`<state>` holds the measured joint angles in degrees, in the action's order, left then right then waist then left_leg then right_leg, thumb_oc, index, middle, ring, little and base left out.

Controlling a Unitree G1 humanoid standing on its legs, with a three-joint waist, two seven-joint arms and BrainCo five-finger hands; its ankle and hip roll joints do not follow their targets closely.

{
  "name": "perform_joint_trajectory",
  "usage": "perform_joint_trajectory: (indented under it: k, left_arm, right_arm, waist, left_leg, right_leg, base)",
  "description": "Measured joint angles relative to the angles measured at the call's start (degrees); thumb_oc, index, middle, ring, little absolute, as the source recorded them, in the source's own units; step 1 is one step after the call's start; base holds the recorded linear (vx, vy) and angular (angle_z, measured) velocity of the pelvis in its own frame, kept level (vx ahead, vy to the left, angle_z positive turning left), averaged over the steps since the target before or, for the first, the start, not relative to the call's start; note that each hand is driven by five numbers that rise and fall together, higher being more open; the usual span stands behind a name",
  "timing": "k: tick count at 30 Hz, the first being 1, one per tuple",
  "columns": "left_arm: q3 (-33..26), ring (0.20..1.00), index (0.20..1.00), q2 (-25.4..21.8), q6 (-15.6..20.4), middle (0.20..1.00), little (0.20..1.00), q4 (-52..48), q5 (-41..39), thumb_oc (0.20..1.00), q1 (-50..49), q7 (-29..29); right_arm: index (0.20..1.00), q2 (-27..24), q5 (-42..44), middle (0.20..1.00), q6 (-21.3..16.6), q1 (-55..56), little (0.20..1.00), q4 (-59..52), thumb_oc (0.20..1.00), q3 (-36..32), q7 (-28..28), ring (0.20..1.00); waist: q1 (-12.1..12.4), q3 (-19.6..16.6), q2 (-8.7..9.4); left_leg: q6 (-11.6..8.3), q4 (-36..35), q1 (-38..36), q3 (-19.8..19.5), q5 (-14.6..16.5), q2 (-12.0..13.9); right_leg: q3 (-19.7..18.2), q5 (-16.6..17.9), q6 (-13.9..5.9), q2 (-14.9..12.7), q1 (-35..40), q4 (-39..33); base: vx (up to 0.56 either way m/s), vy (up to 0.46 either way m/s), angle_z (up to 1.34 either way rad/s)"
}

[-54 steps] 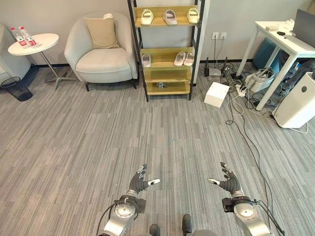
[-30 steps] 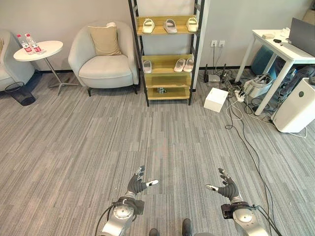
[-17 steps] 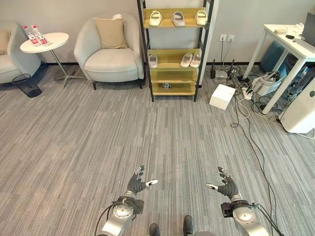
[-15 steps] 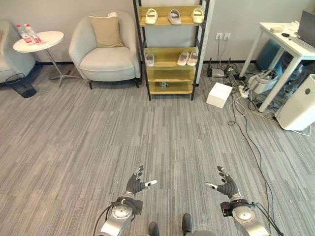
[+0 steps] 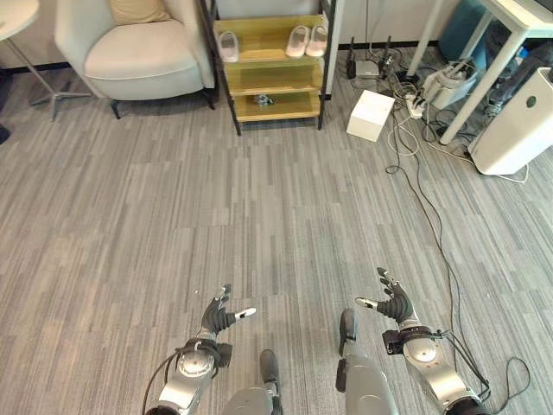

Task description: Arrange the slippers neatly on the shoe rack.

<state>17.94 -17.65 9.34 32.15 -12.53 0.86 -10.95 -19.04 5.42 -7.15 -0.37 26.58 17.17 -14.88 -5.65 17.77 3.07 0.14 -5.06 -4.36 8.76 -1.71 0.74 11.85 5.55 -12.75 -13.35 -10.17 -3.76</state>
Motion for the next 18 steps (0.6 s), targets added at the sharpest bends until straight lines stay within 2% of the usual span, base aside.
perform_joint_trajectory:
  k: [1,2,3,4,5,6,7,8,9,11,12,14,15,16,17,18]
  left_arm:
    - [-0.1,1.000,1.000,1.1,0.0,1.000,1.000,-0.1,-0.1,1.000,0.1,0.2]
    - [-0.1,1.000,1.000,1.8,0.0,1.000,1.000,-0.4,-0.1,1.000,-0.2,0.3]
    - [-0.2,1.000,1.000,3.2,0.2,1.000,1.000,-0.6,-0.9,1.000,-1.0,0.3]
    - [-0.2,1.000,1.000,4.0,0.3,1.000,1.000,-0.6,-2.7,1.000,-1.7,0.4]
    - [-0.3,1.000,1.000,4.2,0.4,1.000,1.000,-0.6,-3.6,1.000,-2.3,0.4]
    - [-0.4,1.000,1.000,4.1,0.4,1.000,1.000,-0.6,-5.1,1.000,-2.4,0.4]
    - [-0.6,1.000,1.000,3.8,0.5,1.000,1.000,-0.6,-6.9,1.000,-2.5,0.4]
    - [-0.3,1.000,1.000,3.6,0.6,1.000,1.000,-0.5,-7.4,1.000,-1.9,0.3]
    - [-0.4,1.000,1.000,4.0,0.6,1.000,1.000,-0.5,-8.1,1.000,-2.2,0.3]
    - [-0.3,1.000,1.000,4.2,0.7,1.000,1.000,-0.5,-9.0,1.000,-2.2,0.3]
    - [-0.3,1.000,1.000,4.3,0.8,1.000,1.000,-0.6,-9.0,1.000,-2.0,0.3]
    - [-0.3,1.000,1.000,4.3,0.8,1.000,1.000,-0.6,-9.0,1.000,-1.0,0.3]
    - [-0.2,1.000,1.000,4.4,0.8,1.000,1.000,-0.5,-9.0,1.000,-0.6,0.3]
    - [-0.2,1.000,1.000,4.4,0.9,1.000,1.000,-0.6,-9.0,1.000,-0.4,0.3]
    - [-0.1,1.000,1.000,4.4,0.8,1.000,1.000,-0.5,-9.0,1.000,-0.4,0.3]
    - [0.1,1.000,1.000,4.3,0.8,1.000,1.000,-0.4,-8.9,1.000,-1.1,0.2]
  right_arm:
    - [1.000,-0.4,-0.1,1.000,0.1,0.8,1.000,0.0,1.000,-0.1,0.0,1.000]
    - [1.000,-0.6,-0.4,1.000,0.1,1.2,1.000,0.0,1.000,-0.2,0.0,1.000]
    - [1.000,-1.3,-0.5,1.000,0.1,1.9,1.000,-0.1,1.000,0.1,0.1,1.000]
    - [1.000,-1.7,-0.6,1.000,0.0,2.1,1.000,0.0,1.000,0.1,0.2,1.000]
    - [1.000,-1.8,-0.6,1.000,0.0,2.2,1.000,0.0,1.000,0.1,0.3,1.000]
    - [1.000,-1.7,-0.6,1.000,0.0,2.3,1.000,0.0,1.000,0.1,0.4,1.000]
    - [1.000,-1.6,-0.6,1.000,-0.1,2.5,1.000,-0.1,1.000,0.1,0.5,1.000]
    - [1.000,-1.7,-0.7,1.000,-0.3,3.1,1.000,-0.3,1.000,0.1,0.5,1.000]
    - [1.000,-2.8,-0.8,1.000,-0.4,2.5,1.000,-0.8,1.000,0.2,0.7,1.000]
    - [1.000,-3.2,-0.7,1.000,-0.3,1.6,1.000,-0.9,1.000,0.1,0.7,1.000]
    - [1.000,-3.5,-0.7,1.000,-0.4,1.3,1.000,-1.1,1.000,0.1,0.7,1.000]
    - [1.000,-3.5,-0.7,1.000,-0.3,1.9,1.000,-0.7,1.000,-0.1,0.7,1.000]
    - [1.000,-3.5,-0.6,1.000,-0.2,2.2,1.000,0.1,1.000,-0.1,0.7,1.000]
    - [1.000,-3.6,-0.5,1.000,-0.2,2.3,1.000,0.0,1.000,0.0,0.8,1.000]
    - [1.000,-3.6,-0.4,1.000,-0.2,2.3,1.000,0.2,1.000,0.2,0.7,1.000]
    - [1.000,-3.2,-0.3,1.000,-0.3,2.5,1.000,0.3,1.000,0.8,0.6,1.000]
  waist:
    - [-0.6,-0.2,0.01]
    - [-0.8,-0.3,-0.58]
    - [-1.3,-0.9,-2.10]
    - [-1.2,-1.4,-2.87]
    - [-1.2,-1.7,-2.76]
    - [-1.0,-2.0,-1.94]
    - [0.0,-2.9,-0.15]
    - [0.2,-3.5,0.92]
    - [1.8,-3.7,0.70]
    - [1.8,-3.7,0.60]
    - [1.6,-3.4,0.76]
    - [1.8,-3.2,1.01]
    - [2.1,-3.2,0.70]
    - [2.4,-2.9,0.73]
    - [3.1,-2.5,0.22]
    - [3.6,-2.4,-0.94]
  left_leg:
    - [-1.70,0.0,-1.3,-1.0,0.6,1.1]
    - [-2.20,0.0,-1.9,-1.2,0.8,2.5]
    - [-3.20,0.0,-3.4,-1.7,1.2,5.7]
    - [-4.23,0.9,-4.3,-1.8,0.6,7.6]
    - [-4.91,2.7,-4.3,-2.0,0.4,8.8]
    - [-5.58,6.7,-3.0,-2.1,0.1,9.5]
    - [-6.36,17.1,2.0,-3.0,-0.2,10.0]
    - [-7.70,23.3,5.4,-4.2,-0.1,10.2]
    - [-9.55,30.7,8.4,-8.0,-1.5,10.2]
    - [-10.44,35.4,11.4,-9.3,-1.0,9.7]
    - [-10.79,36.0,13.6,-8.7,0.3,8.8]
    - [-9.46,31.3,14.2,-5.4,1.1,7.8]
    - [-9.02,20.5,14.0,-2.1,1.1,7.5]
    - [-8.30,15.8,13.2,-1.4,0.4,7.3]
    - [-8.24,11.8,13.1,-1.3,-0.3,7.4]
    - [-9.54,4.7,13.6,-1.2,-2.2,7.4]
  right_leg:
    - [1.1,3.7,1.34,0.8,1.7,-0.6]
    - [1.2,4.5,2.02,2.2,2.5,-0.7]
    - [2.4,5.1,2.99,5.3,4.6,-1.0]
    - [2.8,5.0,3.65,7.3,5.8,-1.2]
    - [3.1,4.1,5.10,8.6,7.0,-1.3]
    - [3.7,3.1,6.60,9.4,7.9,-1.3]
    - [3.6,1.7,8.70,9.9,8.1,-1.2]
    - [3.5,2.4,10.23,9.5,8.1,-1.2]
    - [2.6,1.5,14.22,10.6,9.0,-0.5]
    - [2.4,1.3,15.71,11.1,10.0,-0.7]
    - [1.8,-0.4,16.58,11.2,10.5,-0.8]
    - [2.0,-0.7,16.05,11.1,11.0,-0.9]
    - [2.1,-1.9,15.61,11.7,11.9,-1.1]
    - [2.2,-1.5,15.83,12.1,12.4,-0.9]
    - [2.1,-1.8,15.43,12.7,13.3,-1.0]
    - [1.9,-4.0,14.83,13.9,15.0,-1.4]
  base:
    - [0.24,-0.158,0.34]
    - [0.30,-0.248,0.36]
    - [0.24,-0.228,0.20]
    - [0.32,-0.334,0.19]
    - [0.22,-0.278,0.13]
    - [0.19,-0.263,0.16]
    - [0.22,-0.225,0.07]
    - [0.24,-0.179,-0.22]
    - [0.19,-0.111,-0.43]
    - [0.26,-0.046,-0.25]
    - [0.40,-0.011,0.09]
    - [0.35,0.065,0.10]
    - [0.24,0.076,0.05]
    - [0.45,0.127,-0.05]
    - [0.40,0.091,-0.14]
    - [0.50,0.117,0.01]
